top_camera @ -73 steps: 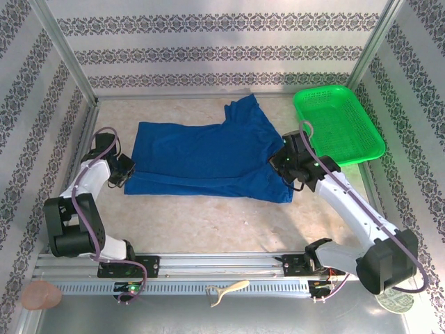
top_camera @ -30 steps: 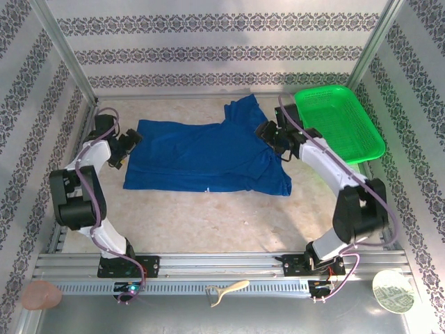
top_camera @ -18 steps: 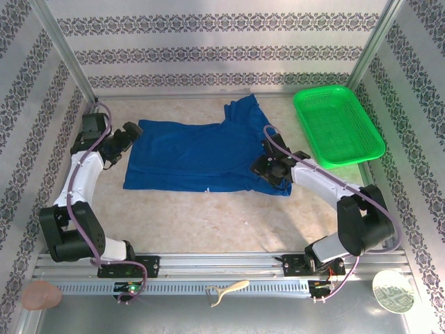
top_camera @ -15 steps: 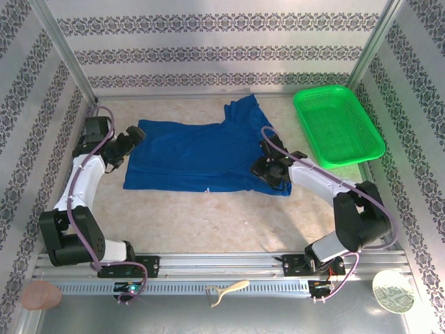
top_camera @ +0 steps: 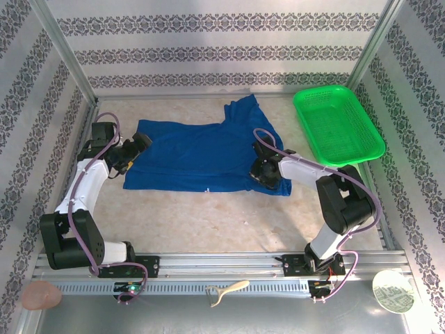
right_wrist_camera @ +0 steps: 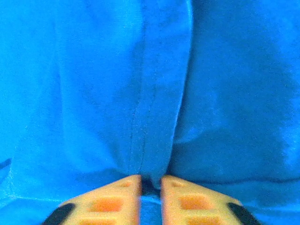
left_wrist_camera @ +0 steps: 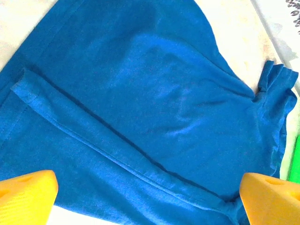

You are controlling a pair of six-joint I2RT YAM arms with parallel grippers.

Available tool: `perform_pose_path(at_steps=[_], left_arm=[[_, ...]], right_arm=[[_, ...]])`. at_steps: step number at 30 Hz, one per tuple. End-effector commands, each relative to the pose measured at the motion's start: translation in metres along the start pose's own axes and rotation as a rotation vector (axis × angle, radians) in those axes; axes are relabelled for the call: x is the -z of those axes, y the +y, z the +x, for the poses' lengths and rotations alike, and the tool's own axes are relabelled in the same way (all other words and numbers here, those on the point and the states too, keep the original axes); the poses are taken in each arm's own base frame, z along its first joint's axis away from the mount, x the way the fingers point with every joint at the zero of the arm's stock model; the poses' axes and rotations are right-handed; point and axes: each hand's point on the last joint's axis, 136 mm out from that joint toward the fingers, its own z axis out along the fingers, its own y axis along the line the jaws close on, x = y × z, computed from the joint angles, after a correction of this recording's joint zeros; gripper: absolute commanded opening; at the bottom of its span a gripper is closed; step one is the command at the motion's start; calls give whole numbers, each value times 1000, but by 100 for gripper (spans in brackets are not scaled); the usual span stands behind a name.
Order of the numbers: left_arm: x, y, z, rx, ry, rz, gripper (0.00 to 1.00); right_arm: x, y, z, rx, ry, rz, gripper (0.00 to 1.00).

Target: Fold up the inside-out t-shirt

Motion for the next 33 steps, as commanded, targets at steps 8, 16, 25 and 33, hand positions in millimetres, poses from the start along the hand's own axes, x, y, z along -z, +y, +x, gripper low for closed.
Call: perform_pose_path(at_steps=[8, 16, 25, 33], left_arm=[[-6, -5, 14, -5, 31, 44, 100], [-23, 4, 24, 4, 89, 27, 100], [-40, 10, 36, 2, 141, 10, 100], [-52, 13, 45, -4, 173, -13, 100]], right_arm=[[39, 62, -49, 9, -67, -164, 0], [17, 112, -86, -11, -48, -206, 0], [-8, 158, -115, 0, -33, -264, 0], [-2, 193, -134, 100, -59, -363, 49]])
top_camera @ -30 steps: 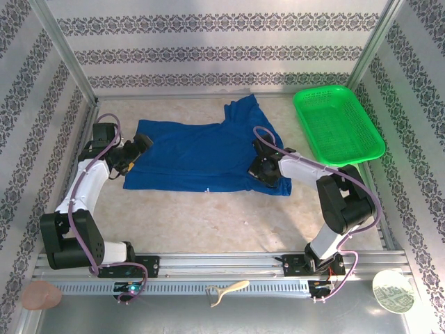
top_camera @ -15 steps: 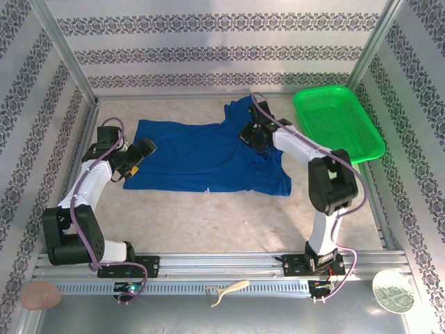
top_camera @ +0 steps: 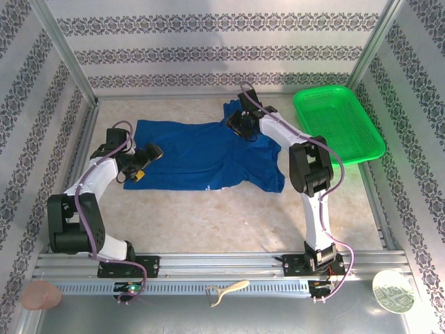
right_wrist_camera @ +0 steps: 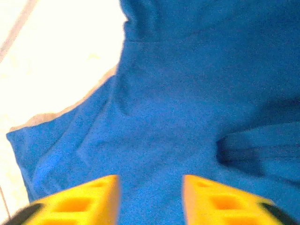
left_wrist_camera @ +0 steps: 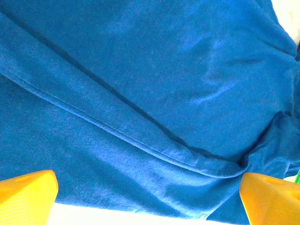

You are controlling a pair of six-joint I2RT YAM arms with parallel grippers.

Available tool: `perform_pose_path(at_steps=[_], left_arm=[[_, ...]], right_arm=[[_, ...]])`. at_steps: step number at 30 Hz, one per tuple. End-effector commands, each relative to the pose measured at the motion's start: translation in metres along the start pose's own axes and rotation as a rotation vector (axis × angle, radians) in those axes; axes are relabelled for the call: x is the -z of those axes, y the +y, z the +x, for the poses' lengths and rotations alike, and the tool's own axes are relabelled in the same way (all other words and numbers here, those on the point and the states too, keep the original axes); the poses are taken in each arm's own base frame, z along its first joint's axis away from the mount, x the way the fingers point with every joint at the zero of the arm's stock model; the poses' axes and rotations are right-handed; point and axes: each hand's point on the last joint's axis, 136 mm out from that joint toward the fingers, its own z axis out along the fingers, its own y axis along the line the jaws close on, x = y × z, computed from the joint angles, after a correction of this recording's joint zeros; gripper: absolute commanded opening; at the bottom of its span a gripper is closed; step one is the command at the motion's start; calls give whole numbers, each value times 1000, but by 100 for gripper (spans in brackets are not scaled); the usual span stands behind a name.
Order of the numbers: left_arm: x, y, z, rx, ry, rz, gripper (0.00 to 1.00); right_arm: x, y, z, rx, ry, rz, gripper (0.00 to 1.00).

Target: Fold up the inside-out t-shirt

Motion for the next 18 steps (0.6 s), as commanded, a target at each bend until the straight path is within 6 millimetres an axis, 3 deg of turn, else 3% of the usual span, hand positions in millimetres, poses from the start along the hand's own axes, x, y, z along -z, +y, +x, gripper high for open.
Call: perform_pose_path(at_steps=[1, 3, 5, 12, 14, 18], left_arm=[[-6, -3, 1, -19, 6, 5, 100], [-6, -4, 1, -27, 13, 0, 100], [-3, -5, -1, -35, 9, -4, 100], [-2, 1, -2, -34, -3, -40, 100], [-7, 3, -2, -26, 9, -41, 100], [-15, 6, -4, -28, 18, -53, 100]], right_arm=[[16, 15, -12, 80, -21, -54, 49], [35, 9, -12, 97, -44, -37, 49], [57, -10, -3, 81, -52, -3, 49], [118, -137, 60, 30, -51, 257, 58], [130, -164, 78, 23, -46, 298, 60], [139, -197, 100, 48, -32, 350, 61]])
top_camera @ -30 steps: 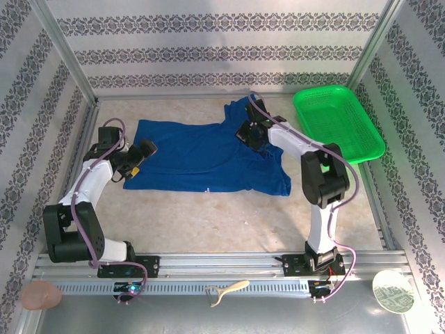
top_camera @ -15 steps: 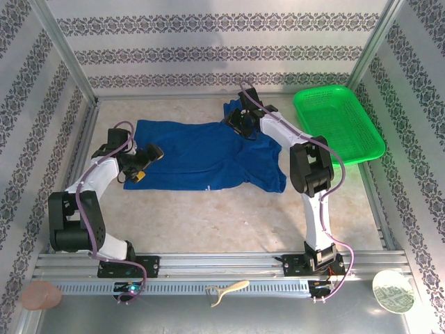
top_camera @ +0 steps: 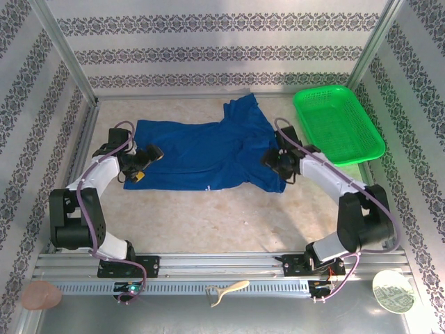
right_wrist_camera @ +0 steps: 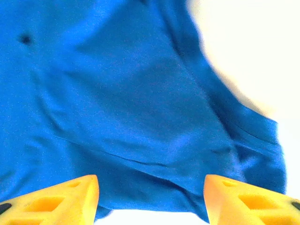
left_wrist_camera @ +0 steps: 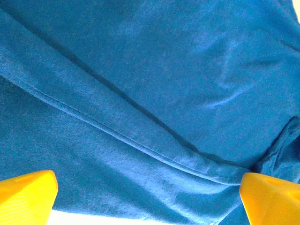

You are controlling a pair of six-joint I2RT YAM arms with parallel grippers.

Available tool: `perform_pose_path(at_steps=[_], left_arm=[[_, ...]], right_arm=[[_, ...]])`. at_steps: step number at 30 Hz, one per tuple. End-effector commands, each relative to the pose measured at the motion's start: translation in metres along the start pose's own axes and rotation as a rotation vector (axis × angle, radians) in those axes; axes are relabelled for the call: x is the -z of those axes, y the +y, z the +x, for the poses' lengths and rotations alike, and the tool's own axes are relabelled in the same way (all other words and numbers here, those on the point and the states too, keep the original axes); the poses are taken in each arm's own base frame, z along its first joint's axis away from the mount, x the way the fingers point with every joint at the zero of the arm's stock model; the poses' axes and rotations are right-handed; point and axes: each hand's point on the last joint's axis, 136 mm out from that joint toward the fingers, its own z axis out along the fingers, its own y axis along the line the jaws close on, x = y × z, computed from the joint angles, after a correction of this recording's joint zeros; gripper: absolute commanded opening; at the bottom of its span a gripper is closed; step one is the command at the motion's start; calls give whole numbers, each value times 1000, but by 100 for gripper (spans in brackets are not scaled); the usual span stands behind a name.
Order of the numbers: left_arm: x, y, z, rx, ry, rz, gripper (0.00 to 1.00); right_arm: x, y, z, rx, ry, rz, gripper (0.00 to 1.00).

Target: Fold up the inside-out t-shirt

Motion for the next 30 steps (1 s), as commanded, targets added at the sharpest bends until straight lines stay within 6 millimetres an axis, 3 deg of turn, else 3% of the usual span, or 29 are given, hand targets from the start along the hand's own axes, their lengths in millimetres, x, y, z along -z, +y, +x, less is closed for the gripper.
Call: perform_pose_path(at_steps=[1, 6, 9, 10, 13, 17, 21, 26, 30], left_arm=[[-7, -1, -3, -33, 10, -19, 100], [-22, 6, -2, -21, 28, -32, 100], [-33, 15, -4, -6, 31, -57, 100], [-38, 20, -4, 0, 31, -74, 100], [-48, 41, -7, 29, 30, -149, 100], [-45, 73, -15, 67, -5, -267, 100], [-43, 88, -22, 84, -10, -329, 100], [-44, 101, -9, 111, 30, -379, 100], [-37, 113, 15, 144, 53, -394, 99]], right_arm=[[-6, -34, 14, 39, 3, 96, 62], [-22, -44, 19, 67, 32, 124, 60], [-36, -49, 25, 70, 77, 143, 53], [-40, -53, 27, 61, 90, 151, 44], [-40, -73, 26, -2, 99, 178, 1], [-24, -100, 21, -113, 78, 187, 0], [-14, -111, 19, -163, 71, 188, 0], [-17, -115, 34, -193, 127, 186, 0], [-15, -121, 51, -238, 146, 169, 0]])
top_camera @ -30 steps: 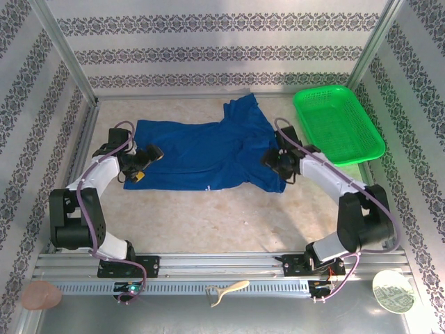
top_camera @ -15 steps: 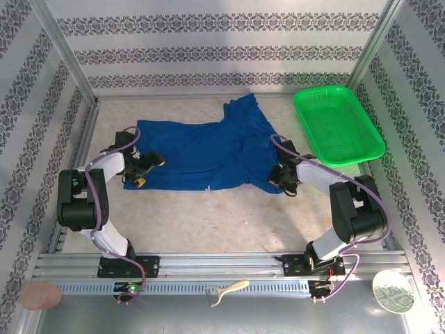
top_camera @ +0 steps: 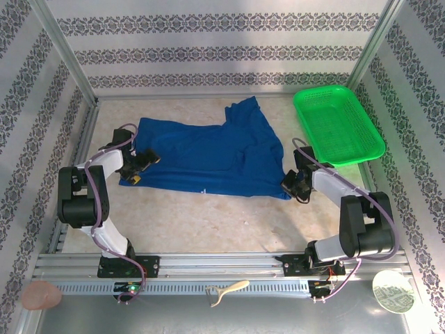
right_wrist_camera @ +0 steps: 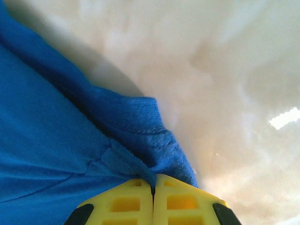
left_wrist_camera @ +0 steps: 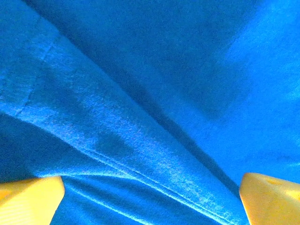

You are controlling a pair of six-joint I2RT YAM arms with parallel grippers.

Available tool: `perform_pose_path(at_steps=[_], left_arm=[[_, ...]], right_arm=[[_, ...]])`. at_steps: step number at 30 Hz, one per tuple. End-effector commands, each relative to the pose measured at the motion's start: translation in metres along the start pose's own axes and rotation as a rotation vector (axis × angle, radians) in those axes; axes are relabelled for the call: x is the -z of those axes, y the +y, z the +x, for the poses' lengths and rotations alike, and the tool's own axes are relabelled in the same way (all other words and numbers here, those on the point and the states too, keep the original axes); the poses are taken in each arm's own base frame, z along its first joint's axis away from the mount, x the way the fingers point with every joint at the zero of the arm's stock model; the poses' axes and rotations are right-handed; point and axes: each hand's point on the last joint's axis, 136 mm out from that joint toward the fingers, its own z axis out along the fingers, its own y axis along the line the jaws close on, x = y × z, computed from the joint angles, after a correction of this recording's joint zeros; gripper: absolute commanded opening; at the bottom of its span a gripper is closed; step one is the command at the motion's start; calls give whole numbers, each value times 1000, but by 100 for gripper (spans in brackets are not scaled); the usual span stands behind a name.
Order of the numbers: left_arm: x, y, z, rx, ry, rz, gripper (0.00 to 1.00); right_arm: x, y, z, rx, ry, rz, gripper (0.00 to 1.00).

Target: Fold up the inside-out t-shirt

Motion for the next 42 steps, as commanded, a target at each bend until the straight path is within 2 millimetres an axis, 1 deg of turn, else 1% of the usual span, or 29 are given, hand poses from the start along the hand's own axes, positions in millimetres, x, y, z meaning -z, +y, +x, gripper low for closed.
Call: perform_pose_path(at_steps=[1, 4, 6, 7, 8, 9, 10, 11, 12, 14, 15, 17, 18, 20, 22, 23, 26, 28, 30, 33, 37, 39, 42], left_arm=[[-7, 70, 38, 90, 71, -220, 100], [0, 82, 58, 132, 73, -219, 100], [9, 87, 71, 159, 71, -209, 100], [14, 87, 74, 167, 59, -194, 100], [22, 84, 76, 172, 43, -176, 100], [32, 81, 75, 171, 22, -158, 100], [41, 75, 72, 160, -3, -137, 100], [54, 69, 68, 145, -31, -120, 100], [66, 62, 61, 127, -64, -104, 100], [85, 47, 49, 91, -119, -59, 100], [94, 37, 41, 74, -139, -32, 100], [101, 24, 32, 46, -140, -6, 100], [100, 17, 29, 30, -129, 9, 100], [92, 6, 27, 9, -79, 36, 100], [79, -1, 28, -3, -15, 62, 100], [71, -2, 31, -3, 18, 67, 100], [54, 4, 37, 6, 70, 52, 100], [49, 10, 39, 10, 63, 40, 100], [45, 15, 40, 11, 58, 28, 100], [39, 20, 39, 10, 64, 2, 99], [31, 22, 33, 15, 52, -15, 100], [27, 20, 26, 14, 47, -22, 100], [21, 16, 16, 16, 41, -22, 100]], right_arm=[[2, -24, 17, -76, 26, 42, 0], [6, -30, 30, -106, 36, 22, 0], [10, -34, 37, -121, 32, 11, 0], [13, -35, 39, -127, 26, 5, 0], [16, -36, 40, -133, 18, -3, 10], [20, -36, 41, -139, 9, -14, 25], [24, -34, 40, -135, -1, -25, 35], [30, -31, 37, -134, -15, -36, 40], [37, -27, 34, -128, -34, -55, 43], [49, -12, 25, -109, -63, -106, 44], [56, -1, 20, -89, -75, -139, 44], [66, 23, 13, -37, -82, -190, 43], [70, 37, 11, -2, -78, -213, 44], [74, 64, 8, 69, -71, -244, 43], [74, 92, 9, 144, -56, -274, 43], [71, 108, 11, 176, -35, -290, 43], [60, 146, 26, 266, 24, -321, 42], [51, 169, 44, 328, 64, -334, 42], [42, 190, 65, 387, 112, -350, 42], [25, 211, 97, 448, 185, -357, 41], [6, 229, 132, 500, 252, -365, 41], [-2, 231, 141, 516, 264, -347, 41], [-10, 231, 147, 507, 272, -339, 40]])
